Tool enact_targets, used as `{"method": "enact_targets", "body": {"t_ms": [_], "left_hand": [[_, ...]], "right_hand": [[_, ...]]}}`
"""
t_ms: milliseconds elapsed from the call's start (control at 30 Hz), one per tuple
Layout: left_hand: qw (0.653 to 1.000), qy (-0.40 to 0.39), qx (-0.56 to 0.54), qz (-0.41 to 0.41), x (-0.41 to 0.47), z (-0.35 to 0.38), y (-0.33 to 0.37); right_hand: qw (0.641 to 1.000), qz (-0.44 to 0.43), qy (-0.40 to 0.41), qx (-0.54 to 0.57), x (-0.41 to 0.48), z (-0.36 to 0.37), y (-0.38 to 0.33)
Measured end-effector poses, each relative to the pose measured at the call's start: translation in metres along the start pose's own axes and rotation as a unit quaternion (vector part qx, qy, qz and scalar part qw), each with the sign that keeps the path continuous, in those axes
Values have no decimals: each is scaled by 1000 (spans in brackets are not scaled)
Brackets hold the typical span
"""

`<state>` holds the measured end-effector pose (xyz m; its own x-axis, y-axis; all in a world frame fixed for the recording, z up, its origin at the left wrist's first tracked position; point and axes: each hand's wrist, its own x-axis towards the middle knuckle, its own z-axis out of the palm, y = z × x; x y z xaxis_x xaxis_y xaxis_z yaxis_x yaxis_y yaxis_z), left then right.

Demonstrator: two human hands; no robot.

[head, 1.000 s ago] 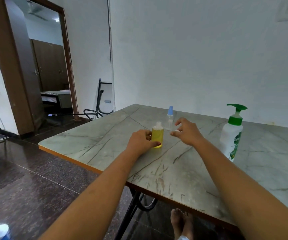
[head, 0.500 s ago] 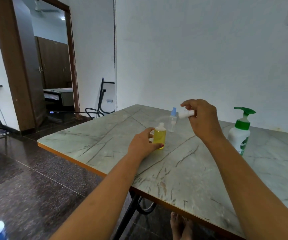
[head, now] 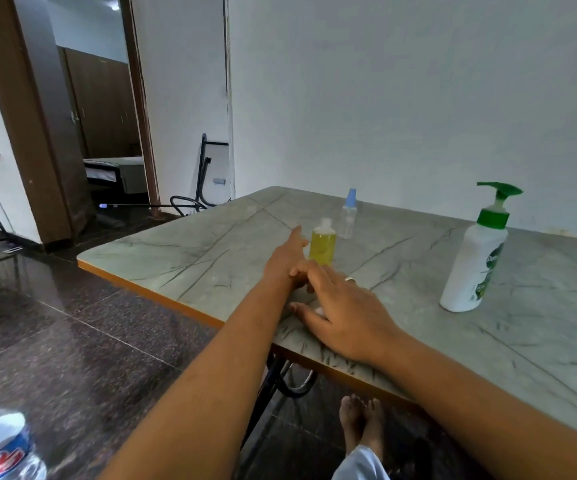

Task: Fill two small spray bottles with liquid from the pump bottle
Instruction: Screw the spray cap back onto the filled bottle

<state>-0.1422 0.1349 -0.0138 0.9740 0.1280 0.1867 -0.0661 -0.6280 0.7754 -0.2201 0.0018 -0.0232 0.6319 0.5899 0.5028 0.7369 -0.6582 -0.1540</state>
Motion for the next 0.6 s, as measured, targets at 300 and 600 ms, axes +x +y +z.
{"method": "enact_targets", "body": {"t_ms": [300, 600], "left_hand": [[999, 31, 6, 38, -6, 5, -3], [997, 50, 1, 50, -2, 8, -4]], "right_hand": [[995, 36, -74, 61, -4, -7, 22], [974, 31, -222, 38, -5, -30, 34]]}}
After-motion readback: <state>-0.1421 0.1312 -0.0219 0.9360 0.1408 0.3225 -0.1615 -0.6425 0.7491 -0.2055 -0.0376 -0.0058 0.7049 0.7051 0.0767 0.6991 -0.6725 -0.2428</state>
